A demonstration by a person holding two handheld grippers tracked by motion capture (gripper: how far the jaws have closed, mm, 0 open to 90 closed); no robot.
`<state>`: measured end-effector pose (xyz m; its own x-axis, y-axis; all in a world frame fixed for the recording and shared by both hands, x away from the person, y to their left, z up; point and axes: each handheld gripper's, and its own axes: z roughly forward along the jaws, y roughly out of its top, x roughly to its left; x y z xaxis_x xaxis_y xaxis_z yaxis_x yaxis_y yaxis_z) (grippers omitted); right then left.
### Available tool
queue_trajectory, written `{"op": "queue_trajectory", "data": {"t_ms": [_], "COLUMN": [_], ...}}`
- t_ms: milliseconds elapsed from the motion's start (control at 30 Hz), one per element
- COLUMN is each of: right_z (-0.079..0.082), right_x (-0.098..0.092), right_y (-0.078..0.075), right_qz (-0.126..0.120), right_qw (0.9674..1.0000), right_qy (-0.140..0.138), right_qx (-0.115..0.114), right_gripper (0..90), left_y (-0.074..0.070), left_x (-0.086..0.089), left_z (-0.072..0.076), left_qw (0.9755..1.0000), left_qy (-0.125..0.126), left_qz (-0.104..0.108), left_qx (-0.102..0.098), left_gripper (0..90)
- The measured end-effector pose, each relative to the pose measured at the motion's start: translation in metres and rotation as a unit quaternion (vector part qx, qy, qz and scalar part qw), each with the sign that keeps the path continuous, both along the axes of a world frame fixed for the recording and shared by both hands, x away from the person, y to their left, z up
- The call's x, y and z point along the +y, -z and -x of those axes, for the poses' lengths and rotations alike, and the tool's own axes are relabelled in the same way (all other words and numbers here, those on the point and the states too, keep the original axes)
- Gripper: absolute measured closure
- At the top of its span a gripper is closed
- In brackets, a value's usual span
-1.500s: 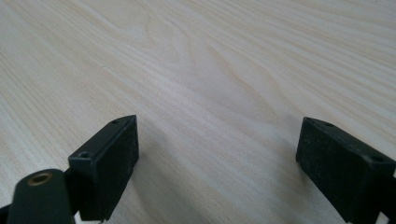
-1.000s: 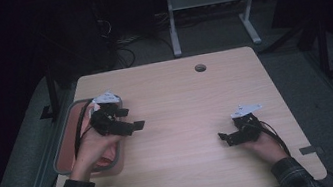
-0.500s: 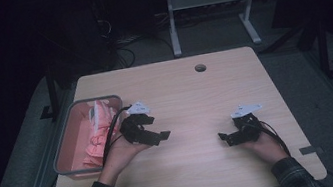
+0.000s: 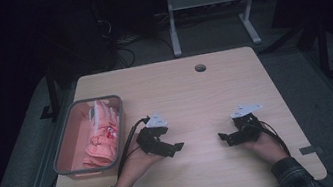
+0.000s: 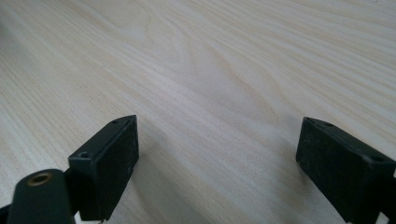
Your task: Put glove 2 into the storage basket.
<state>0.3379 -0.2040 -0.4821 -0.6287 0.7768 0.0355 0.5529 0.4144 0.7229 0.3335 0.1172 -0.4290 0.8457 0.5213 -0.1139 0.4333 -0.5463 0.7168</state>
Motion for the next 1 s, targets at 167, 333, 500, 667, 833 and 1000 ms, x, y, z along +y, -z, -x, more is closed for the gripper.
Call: {"op": "queue_trajectory", "data": {"t_ms": [167, 333, 500, 667, 833, 1000], "right_z": [0.000, 0.000, 0.000, 0.000, 0.000, 0.000], "right_x": [0.000, 0.000, 0.000, 0.000, 0.000, 0.000], "right_y": [0.000, 0.000, 0.000, 0.000, 0.000, 0.000], "right_qz": [0.000, 0.001, 0.000, 0.001, 0.000, 0.001], "right_qw": [1.0000, 1.0000, 1.0000, 1.0000, 1.0000, 1.0000], "right_qy": [-0.001, -0.001, 0.000, -0.002, -0.002, -0.003], "right_qx": [0.000, 0.001, 0.000, 0.001, 0.001, 0.001], "right_gripper": [12.6, 12.6, 12.6, 12.6, 12.6, 12.6], "left_y": [0.013, 0.026, 0.038, 0.046, 0.050, 0.050], "left_x": [-0.007, -0.015, -0.018, -0.018, -0.019, -0.019], "left_z": [0.001, 0.003, 0.005, 0.006, 0.010, 0.010], "left_qw": [1.0000, 0.9998, 0.9994, 0.9988, 0.9985, 0.9985], "left_qy": [-0.001, 0.004, -0.001, -0.008, -0.001, 0.000], "left_qz": [-0.006, -0.020, -0.031, -0.038, -0.030, -0.030], "left_qx": [-0.004, -0.005, -0.018, -0.030, -0.047, -0.047], "left_gripper": [15.5, 15.4, 15.4, 13.7, 13.0, 12.9]}}
